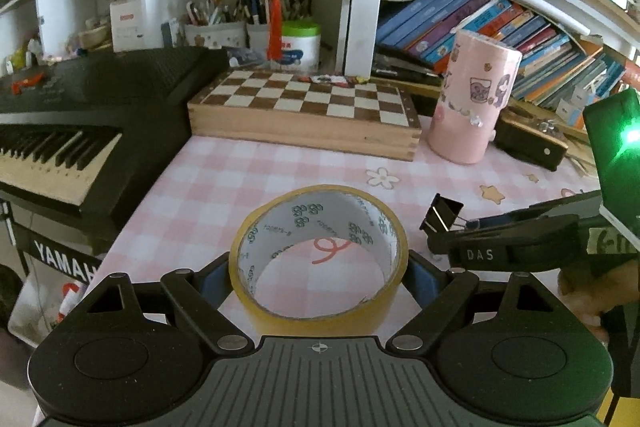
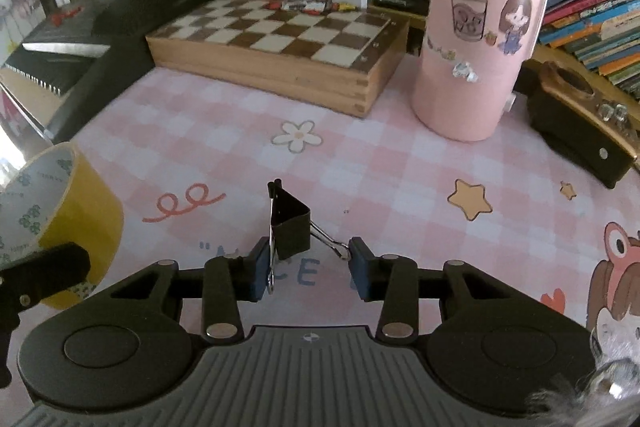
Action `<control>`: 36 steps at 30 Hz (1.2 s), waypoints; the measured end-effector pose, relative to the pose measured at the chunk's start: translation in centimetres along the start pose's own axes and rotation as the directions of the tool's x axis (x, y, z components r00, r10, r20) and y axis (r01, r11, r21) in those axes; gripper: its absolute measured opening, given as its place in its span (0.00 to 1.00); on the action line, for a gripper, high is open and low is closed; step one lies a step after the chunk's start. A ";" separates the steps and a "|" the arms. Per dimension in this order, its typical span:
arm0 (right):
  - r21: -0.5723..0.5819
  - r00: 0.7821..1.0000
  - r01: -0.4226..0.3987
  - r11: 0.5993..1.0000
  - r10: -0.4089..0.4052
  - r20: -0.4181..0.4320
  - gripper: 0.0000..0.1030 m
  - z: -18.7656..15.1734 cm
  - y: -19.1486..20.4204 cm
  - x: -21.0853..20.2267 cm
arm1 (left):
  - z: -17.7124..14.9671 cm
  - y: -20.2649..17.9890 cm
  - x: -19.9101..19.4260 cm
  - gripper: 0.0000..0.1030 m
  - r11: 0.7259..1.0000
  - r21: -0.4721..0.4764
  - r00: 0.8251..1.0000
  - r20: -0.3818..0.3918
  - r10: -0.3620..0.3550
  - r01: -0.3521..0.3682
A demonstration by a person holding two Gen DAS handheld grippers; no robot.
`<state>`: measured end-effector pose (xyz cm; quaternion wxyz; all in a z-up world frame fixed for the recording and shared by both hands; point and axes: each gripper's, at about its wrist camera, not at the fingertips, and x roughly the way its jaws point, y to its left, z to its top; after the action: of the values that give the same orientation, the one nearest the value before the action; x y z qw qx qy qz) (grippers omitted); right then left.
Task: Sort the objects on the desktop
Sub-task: 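Carry the tape roll in left tool while right tool carries the clip to the box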
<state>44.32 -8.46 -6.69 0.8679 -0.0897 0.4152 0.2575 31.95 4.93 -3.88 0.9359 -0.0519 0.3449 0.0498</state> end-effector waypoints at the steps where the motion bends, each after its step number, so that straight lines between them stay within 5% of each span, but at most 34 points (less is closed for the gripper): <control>1: -0.002 1.000 -0.001 1.000 0.001 0.008 0.37 0.0 0.1 -0.3 | 0.0 -0.1 -0.2 0.86 1.000 0.003 1.000 0.005 0.000 0.000; 19: 0.044 0.995 0.009 0.999 -0.013 0.096 0.37 -1.2 2.5 -7.0 | -1.5 1.0 -5.1 0.86 1.000 -0.001 0.998 0.057 -0.025 0.025; 36: 0.105 0.988 0.067 0.992 -0.081 0.128 0.37 -6.8 7.0 -14.3 | -4.0 2.9 -12.6 0.86 0.994 0.043 0.983 0.147 -0.110 0.105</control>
<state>28.63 -10.39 0.38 0.9059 -0.0441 0.3656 0.2093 19.45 6.55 1.14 0.9611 -0.0504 0.2717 -0.0029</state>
